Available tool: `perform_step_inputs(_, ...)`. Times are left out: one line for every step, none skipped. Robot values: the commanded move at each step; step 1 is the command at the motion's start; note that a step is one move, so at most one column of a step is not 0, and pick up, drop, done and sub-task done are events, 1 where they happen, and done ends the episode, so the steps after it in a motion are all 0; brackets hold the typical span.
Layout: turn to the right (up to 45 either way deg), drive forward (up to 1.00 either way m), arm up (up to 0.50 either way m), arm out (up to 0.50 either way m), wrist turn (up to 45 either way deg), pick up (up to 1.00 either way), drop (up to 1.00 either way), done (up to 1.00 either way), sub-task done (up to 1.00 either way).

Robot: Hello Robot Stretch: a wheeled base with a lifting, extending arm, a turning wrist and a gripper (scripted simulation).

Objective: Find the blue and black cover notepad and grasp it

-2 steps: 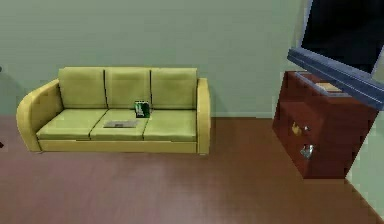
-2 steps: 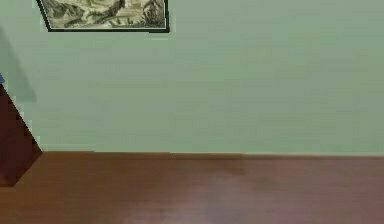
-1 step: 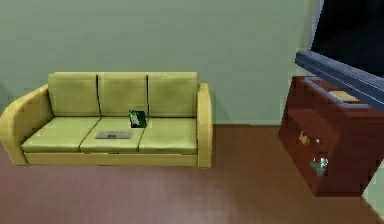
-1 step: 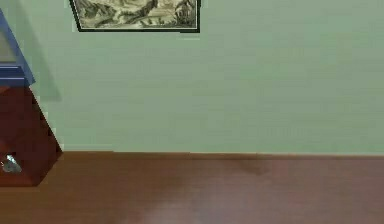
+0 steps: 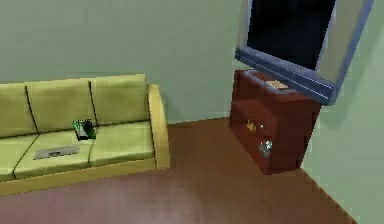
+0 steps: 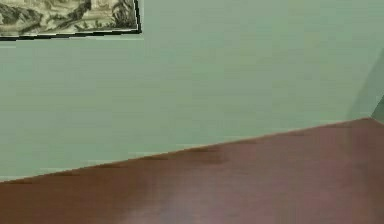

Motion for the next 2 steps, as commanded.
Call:
perform_step_inputs(0.0, 1.00, 0.00, 0.00, 0.0, 0.00, 0.00, 0.00, 0.00)
perform_step_inputs(15.0, 0.00, 0.00, 0.00, 0.0, 0.00, 0.00, 0.00, 0.00)
